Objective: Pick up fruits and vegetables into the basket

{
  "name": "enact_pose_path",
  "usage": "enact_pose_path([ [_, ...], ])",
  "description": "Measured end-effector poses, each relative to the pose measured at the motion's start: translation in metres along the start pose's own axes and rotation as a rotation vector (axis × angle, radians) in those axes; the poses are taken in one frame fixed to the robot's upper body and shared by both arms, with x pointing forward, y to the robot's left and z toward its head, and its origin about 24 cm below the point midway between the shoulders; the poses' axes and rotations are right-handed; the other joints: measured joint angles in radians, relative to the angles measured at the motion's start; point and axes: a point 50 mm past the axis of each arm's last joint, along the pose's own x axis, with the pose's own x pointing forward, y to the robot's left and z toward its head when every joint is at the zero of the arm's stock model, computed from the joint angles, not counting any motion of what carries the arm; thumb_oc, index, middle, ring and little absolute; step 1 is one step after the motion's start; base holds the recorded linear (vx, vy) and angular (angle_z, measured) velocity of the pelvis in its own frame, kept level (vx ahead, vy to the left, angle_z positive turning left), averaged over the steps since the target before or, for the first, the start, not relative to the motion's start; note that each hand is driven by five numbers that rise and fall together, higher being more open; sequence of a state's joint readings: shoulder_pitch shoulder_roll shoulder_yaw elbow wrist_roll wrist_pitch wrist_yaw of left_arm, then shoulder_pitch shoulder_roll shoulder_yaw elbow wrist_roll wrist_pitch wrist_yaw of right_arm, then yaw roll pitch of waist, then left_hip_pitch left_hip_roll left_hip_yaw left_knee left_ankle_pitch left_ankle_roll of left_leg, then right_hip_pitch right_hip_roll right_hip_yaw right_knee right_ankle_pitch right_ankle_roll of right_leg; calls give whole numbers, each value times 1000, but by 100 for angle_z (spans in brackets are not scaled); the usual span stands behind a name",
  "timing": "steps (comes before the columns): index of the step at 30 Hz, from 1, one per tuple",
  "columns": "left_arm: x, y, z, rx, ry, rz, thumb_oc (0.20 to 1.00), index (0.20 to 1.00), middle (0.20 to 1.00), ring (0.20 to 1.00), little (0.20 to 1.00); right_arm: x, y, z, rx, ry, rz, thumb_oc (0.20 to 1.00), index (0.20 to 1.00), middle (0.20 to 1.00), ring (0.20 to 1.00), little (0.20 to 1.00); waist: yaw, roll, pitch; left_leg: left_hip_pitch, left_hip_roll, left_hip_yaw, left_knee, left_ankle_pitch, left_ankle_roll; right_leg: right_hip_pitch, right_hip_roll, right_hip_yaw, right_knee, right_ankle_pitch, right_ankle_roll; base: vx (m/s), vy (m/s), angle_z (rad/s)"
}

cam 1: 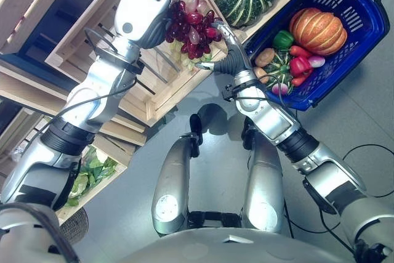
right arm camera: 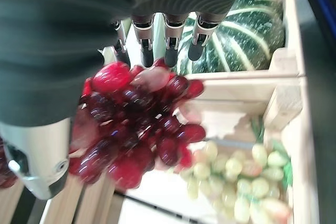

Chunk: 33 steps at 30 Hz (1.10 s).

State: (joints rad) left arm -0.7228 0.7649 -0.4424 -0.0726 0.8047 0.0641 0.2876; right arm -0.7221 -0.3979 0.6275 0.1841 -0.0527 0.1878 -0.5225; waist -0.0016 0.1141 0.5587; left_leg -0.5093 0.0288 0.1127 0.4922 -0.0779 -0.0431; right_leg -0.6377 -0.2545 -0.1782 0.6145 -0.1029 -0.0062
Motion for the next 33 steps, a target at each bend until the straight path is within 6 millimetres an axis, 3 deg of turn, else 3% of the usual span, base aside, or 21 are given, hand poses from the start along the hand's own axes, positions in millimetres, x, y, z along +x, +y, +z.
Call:
enact_pose_path([
  [12,8,-5,14,-143,0,-9,200,200,200,200,200,0,3,0,12,9,-42,1000,1000,1000,1000,1000,-11,0,0,18,-1,8,-13,2,-1,8,1,3,-2,4,-4,8,20,-1],
  [27,2,-38,16,-415,69,-147,200,200,200,200,200,-1,5,4,-9,-40,-15,1000,1000,1000,1000,1000,-35,1,-1,48,1,29,-29,3,0,17,5,25,-3,-1,1,22,34,-3],
  [33,-2,-46,19,-490,55,-162,200,200,200,200,200,-2,7,-5,-31,-2,-3,1000,1000,1000,1000,1000,-34,1,-1,52,0,32,-30,3,0,17,5,28,-3,2,-3,0,0,0],
])
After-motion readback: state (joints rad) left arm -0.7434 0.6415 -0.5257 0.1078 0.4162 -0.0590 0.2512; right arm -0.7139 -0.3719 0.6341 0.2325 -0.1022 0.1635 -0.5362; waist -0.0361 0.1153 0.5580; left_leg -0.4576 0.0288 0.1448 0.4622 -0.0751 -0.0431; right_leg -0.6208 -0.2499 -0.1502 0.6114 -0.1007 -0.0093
